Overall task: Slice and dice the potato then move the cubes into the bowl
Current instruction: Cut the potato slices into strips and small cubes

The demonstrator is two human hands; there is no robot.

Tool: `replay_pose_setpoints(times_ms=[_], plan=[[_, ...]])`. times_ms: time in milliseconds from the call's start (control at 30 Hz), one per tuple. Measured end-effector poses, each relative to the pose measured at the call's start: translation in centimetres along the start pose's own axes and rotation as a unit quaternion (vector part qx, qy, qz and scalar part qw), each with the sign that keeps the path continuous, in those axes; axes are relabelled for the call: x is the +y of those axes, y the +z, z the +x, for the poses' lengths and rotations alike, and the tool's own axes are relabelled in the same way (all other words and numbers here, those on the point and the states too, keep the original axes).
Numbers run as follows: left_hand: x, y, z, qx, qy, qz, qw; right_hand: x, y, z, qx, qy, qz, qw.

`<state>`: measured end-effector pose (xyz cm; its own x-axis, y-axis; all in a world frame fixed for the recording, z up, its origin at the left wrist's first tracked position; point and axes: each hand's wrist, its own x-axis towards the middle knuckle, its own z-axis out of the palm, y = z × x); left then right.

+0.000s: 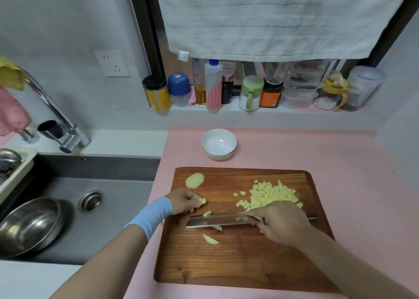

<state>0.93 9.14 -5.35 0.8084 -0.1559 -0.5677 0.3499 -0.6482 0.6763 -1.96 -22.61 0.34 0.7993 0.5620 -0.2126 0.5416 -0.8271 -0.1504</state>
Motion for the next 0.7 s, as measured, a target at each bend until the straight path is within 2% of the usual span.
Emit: replay_pose_setpoints(times_ms=[133, 233, 367, 467, 533, 600, 700], plan=[[-0.6, 0.6, 0.0, 0.075, 0.022, 0.012, 0.997, 1.3, -0.2, -0.7, -0.002, 0.093, 0.133, 0.987], [-0.2, 1.6, -0.2, 0.129, 0.045, 0.048, 0.989, 1.9, 0.1, -1.1, 0.015, 0.126, 0.181, 0.975], [0.8, 4.1, -0.5, 0.086, 0.142, 0.108, 0.98, 1.3, -0.1, -1.6, 0.016, 0.138, 0.249, 0.959], [0.5, 5.5, -0.4, 0.072, 0.122, 0.179, 0.974, 0.9, 0.4, -1.9, 0.0, 0.159, 0.313, 0.936], [0.5, 5.9, -0.5, 0.117, 0.101, 0.09, 0.984, 0.9, 0.7, -2.0, -0.008, 0.178, 0.354, 0.918], [0.7, 5.9, -0.6, 0.174, 0.096, -0.005, 0.98, 0.7, 0.9, -2.2, -0.008, 0.19, 0.371, 0.909], [0.9, 6.0, -0.6, 0.206, 0.107, 0.019, 0.973, 0.2, 0.8, -2.4, 0.008, 0.205, 0.386, 0.9]])
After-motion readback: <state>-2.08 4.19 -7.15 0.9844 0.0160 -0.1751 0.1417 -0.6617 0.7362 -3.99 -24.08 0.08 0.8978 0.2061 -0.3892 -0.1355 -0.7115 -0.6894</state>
